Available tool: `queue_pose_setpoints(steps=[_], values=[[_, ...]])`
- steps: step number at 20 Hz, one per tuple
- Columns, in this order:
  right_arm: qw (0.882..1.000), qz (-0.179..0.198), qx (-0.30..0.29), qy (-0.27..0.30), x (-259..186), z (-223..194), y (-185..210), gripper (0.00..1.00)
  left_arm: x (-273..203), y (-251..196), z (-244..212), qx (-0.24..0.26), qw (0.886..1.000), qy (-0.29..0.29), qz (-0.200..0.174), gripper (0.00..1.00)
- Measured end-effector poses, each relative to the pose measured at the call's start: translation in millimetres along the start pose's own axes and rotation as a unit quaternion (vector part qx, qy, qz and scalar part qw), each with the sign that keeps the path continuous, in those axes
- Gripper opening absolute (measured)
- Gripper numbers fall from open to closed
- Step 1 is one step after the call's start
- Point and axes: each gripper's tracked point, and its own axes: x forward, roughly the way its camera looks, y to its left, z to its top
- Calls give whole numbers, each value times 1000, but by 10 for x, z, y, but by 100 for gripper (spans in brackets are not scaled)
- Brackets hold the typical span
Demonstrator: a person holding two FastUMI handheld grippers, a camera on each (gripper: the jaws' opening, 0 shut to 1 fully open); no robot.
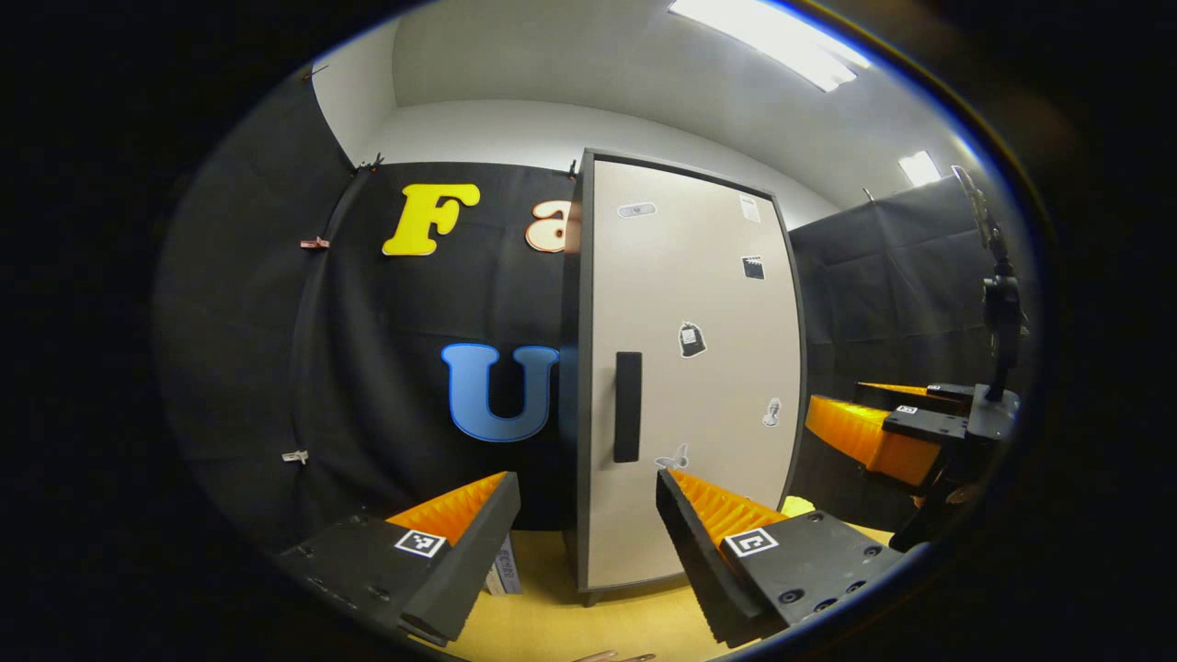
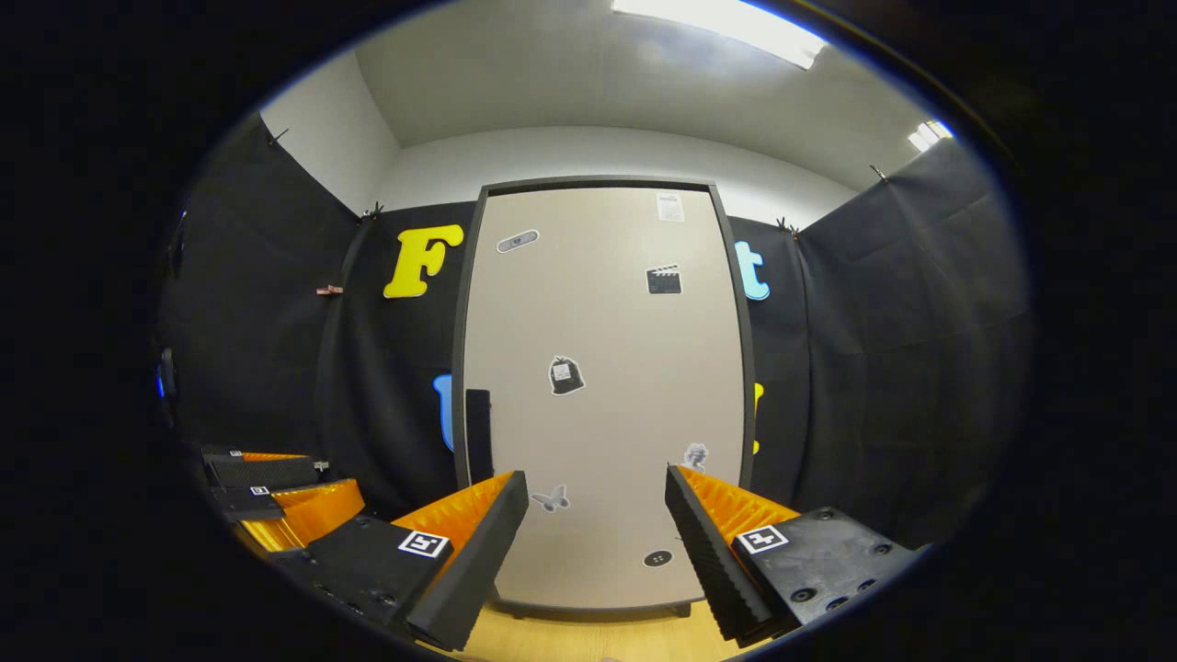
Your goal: Open the cabinet door with the right hand, grasp the bottle in the cabinet with the left hand and place it on the coaster, then close the cabinet door with the right hand.
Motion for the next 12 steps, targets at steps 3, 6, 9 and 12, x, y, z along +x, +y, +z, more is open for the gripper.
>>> queue_pose_setpoints(steps=[3,6,9,12], values=[[1000,20,3,-1,127,-27,236,98,-57,224,39,-6,1000,-6,20,94],[999,32,5,6,269,-109,462,98,-146,456,-18,-2,999,-1,38,94],[999,52,9,4,426,-134,707,97,-226,703,-75,-3,998,7,60,94],[998,58,6,2,653,-163,896,97,-290,933,-95,-7,997,8,79,94]])
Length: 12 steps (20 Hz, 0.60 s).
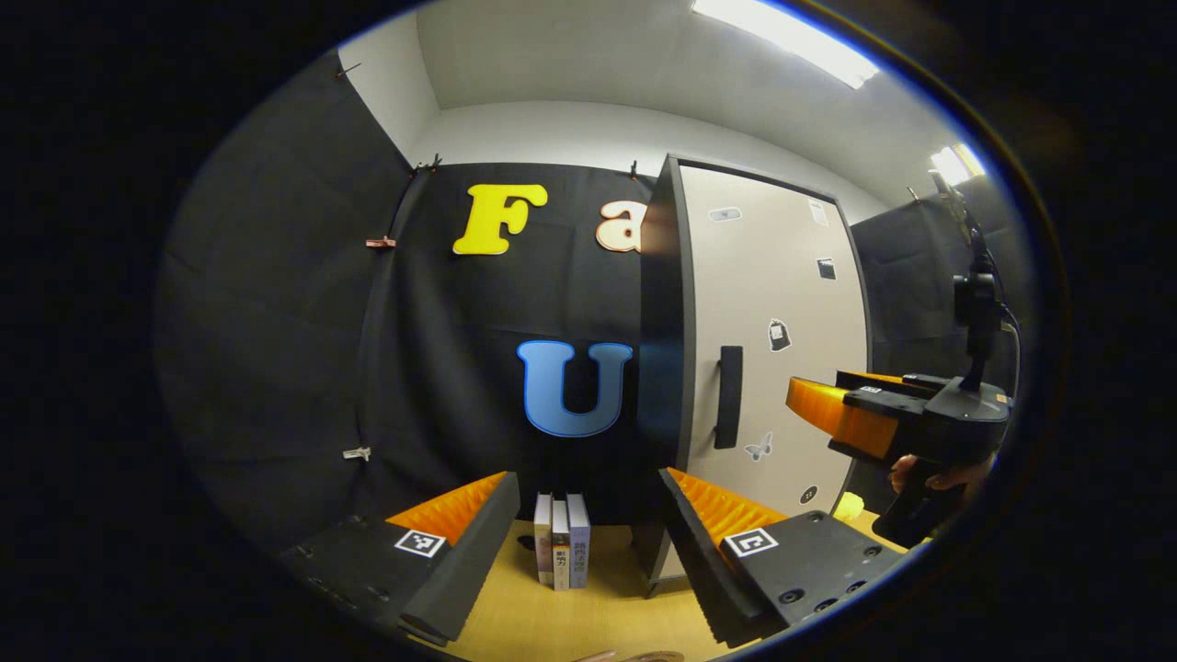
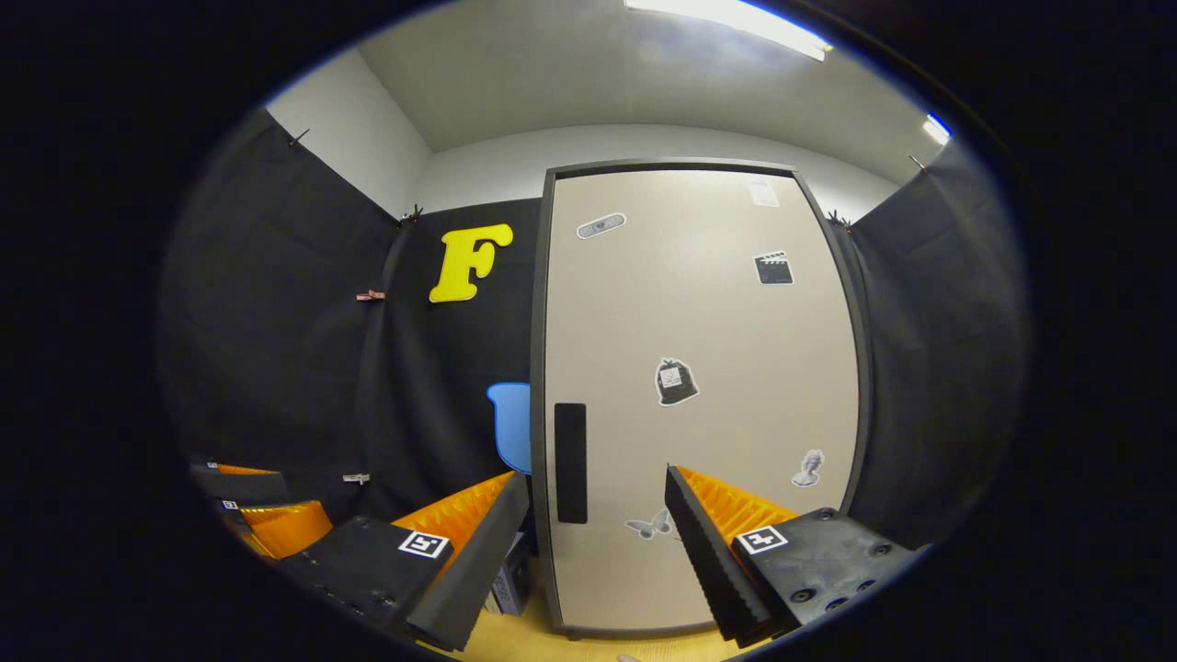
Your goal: Open the cabinet door with the right hand, grasp the bottle in the cabinet with the left hand and place it on the coaster, then close the cabinet door with the right hand.
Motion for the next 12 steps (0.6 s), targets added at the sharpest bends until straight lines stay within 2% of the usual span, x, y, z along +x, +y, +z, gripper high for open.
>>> queue_pose_setpoints(steps=[6,12], values=[[1000,-12,15,24,457,-253,102,97,-3,308,-71,1,1000,6,23,94],[999,-39,-4,16,773,-385,58,96,49,455,-130,7,999,14,28,94]])
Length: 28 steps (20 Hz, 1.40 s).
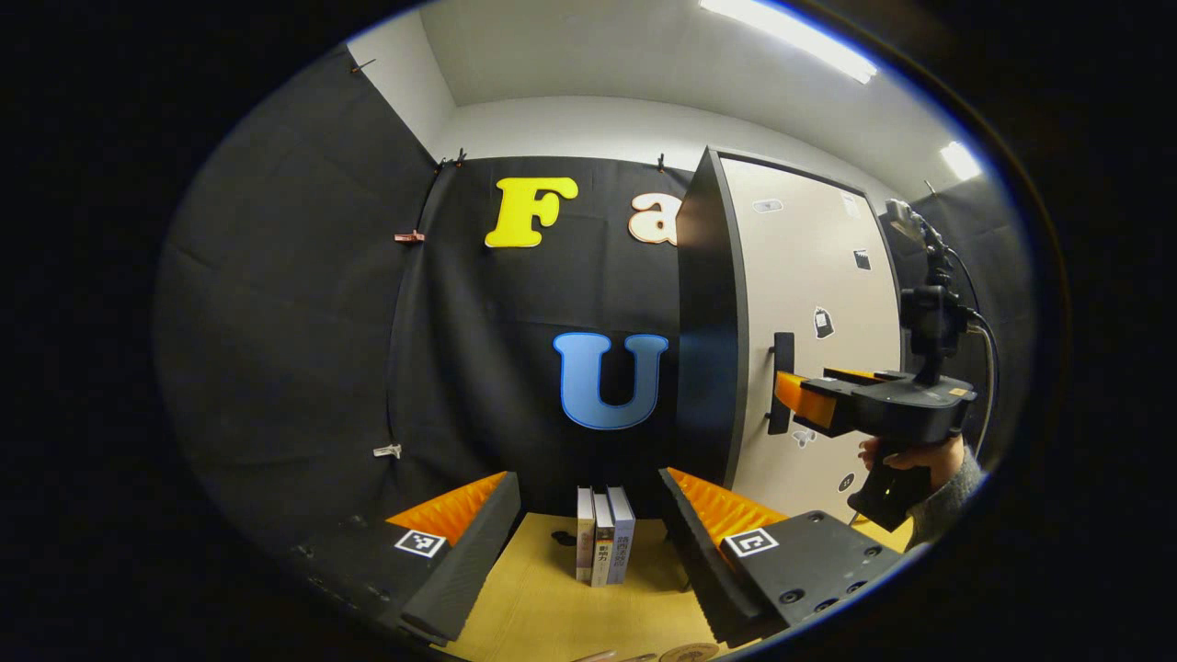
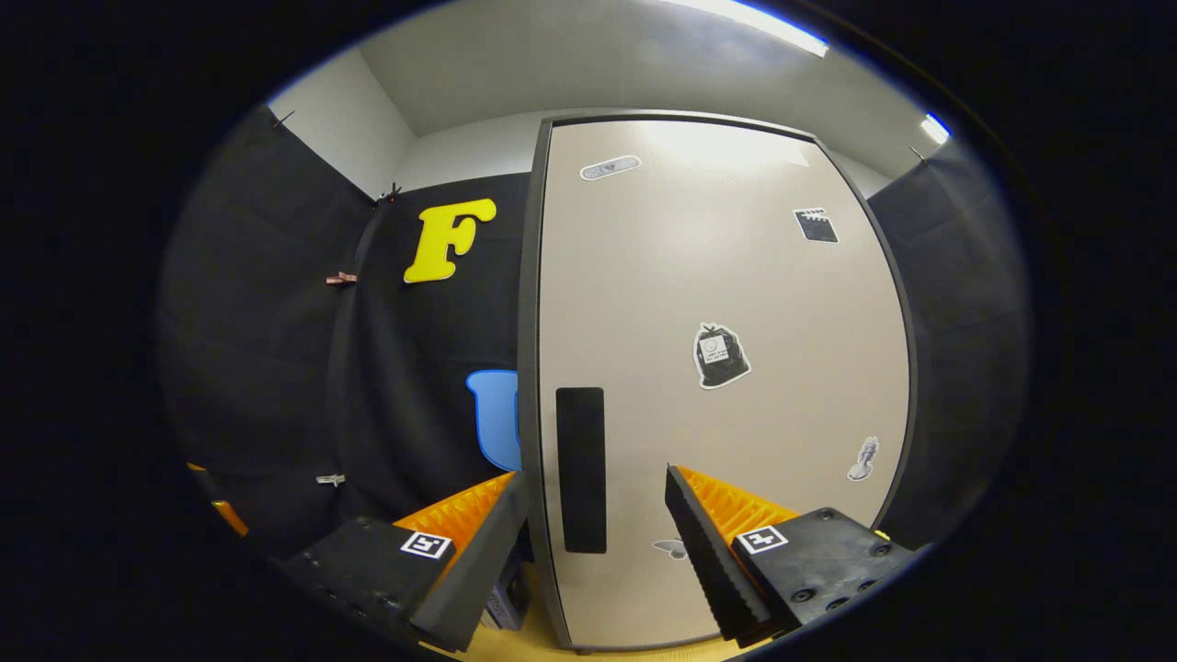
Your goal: Open the cabinet door with the right hand, grasp the bottle in the cabinet with the left hand and place it on the coaster, then close the cabinet door with the right hand.
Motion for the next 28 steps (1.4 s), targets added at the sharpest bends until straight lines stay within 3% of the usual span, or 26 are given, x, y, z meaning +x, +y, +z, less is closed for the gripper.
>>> queue_pose_setpoints(steps=[5,8,9,12,14,16,19,28], values=[[1000,-14,-4,-1,242,-79,64,94,74,40,-57,4,1000,10,-9,94],[999,-31,-8,-1,345,-123,49,87,76,100,-112,5,1000,16,-8,94],[999,-33,-8,1,385,-150,59,78,79,127,-115,4,1000,17,-7,94],[999,-45,-12,6,439,-189,59,65,44,199,-146,4,1000,20,-2,94],[998,-60,-16,3,463,-192,38,35,24,256,-148,3,1000,21,1,94],[998,-65,-25,1,381,-167,39,40,-23,294,-148,1,1000,21,5,94],[998,-60,-22,8,424,-191,28,15,-94,343,-120,-3,1000,20,8,94],[999,-19,-18,32,171,-134,55,16,-331,234,-17,-2,1000,8,2,94]])
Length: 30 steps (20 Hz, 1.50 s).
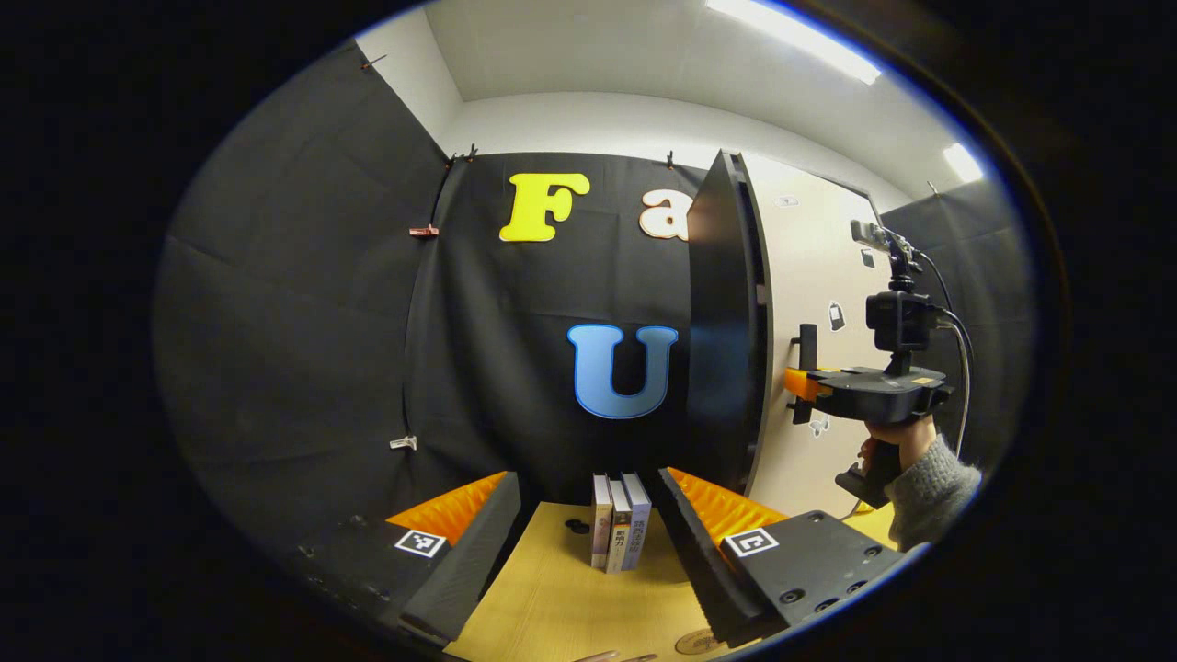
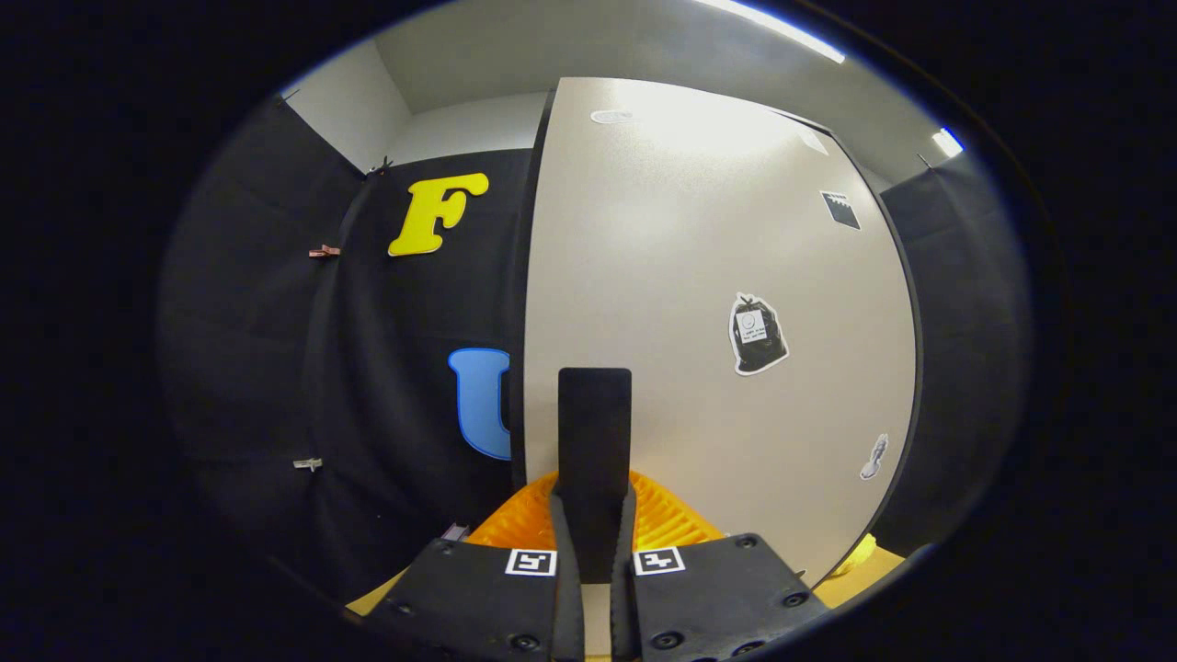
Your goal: Open the cabinet door with the right hand, grasp the bottle in the cabinet with the left hand and place it on the coaster, then close the cabinet door with the right hand.
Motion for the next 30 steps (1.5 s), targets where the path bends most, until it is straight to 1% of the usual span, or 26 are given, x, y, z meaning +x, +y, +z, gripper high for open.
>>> queue_pose_setpoints(steps=[7,10,13,17,21,25,30], values=[[999,43,4,6,-456,53,-83,16,-103,-342,83,5,999,-5,-31,94],[998,59,11,11,-648,85,-164,16,-109,-557,96,3,999,-5,-54,94],[997,69,8,15,-876,110,-267,16,-106,-786,130,5,997,-6,-78,94],[996,80,20,25,-1133,147,-430,16,-91,-1083,121,-1,994,-7,-113,94],[997,71,21,32,-1359,183,-639,15,-76,-1424,126,-4,988,-6,-154,94],[998,55,23,36,-1551,213,-840,15,-52,-1748,96,-8,979,-3,-203,94],[999,14,29,40,-1776,256,-1155,14,-19,-2137,61,-7,964,0,-267,94]])
